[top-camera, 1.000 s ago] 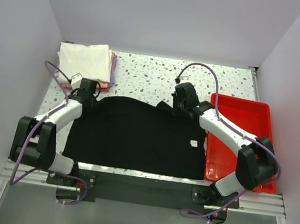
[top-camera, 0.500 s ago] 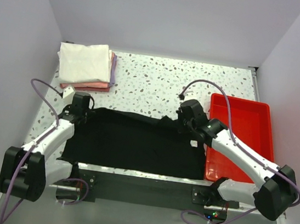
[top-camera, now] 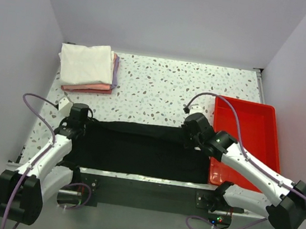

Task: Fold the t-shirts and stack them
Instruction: Fold the tshirt

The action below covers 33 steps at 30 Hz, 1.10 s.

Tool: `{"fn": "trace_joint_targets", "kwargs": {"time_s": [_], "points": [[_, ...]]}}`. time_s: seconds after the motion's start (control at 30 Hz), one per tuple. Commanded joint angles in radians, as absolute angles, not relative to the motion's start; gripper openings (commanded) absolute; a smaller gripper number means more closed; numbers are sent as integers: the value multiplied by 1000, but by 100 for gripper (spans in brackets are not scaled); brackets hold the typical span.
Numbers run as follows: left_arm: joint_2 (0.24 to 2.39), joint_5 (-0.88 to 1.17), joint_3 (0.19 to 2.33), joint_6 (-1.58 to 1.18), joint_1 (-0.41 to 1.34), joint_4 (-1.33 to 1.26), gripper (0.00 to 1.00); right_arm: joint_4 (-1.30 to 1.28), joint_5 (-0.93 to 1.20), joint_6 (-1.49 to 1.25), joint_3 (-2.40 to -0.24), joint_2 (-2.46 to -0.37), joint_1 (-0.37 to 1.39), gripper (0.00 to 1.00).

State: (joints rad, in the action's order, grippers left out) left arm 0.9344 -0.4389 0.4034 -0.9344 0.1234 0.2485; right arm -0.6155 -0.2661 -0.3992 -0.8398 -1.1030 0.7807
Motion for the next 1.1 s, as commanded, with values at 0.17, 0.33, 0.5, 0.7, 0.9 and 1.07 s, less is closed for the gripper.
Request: {"fn": "trace_joint_targets", "kwargs": {"time_s": [0.17,0.33,0.5,0.7,0.9,1.07], "points": [[867,-499,361,-966,115,252,0,-661,-202,-439,-804,-1058,839,0],[862,-526,350,-1024,115,302,3,-657,-169,-463,-761,-1072,865,0],[781,-577,408,-1152,115,556,43,-690,-37,-517,-704,-1052,903,21],[664,-621,544,-1275,115,827,98,-732,100,-477,-705,-1005,914,99],[644,-589,647,-1223,115,842,100,-719,65,-430,-813,-1005,914,99],[728,-519,649,-1105,115,721,100,-669,-80,-448,-845,-1026,913,99]]}}
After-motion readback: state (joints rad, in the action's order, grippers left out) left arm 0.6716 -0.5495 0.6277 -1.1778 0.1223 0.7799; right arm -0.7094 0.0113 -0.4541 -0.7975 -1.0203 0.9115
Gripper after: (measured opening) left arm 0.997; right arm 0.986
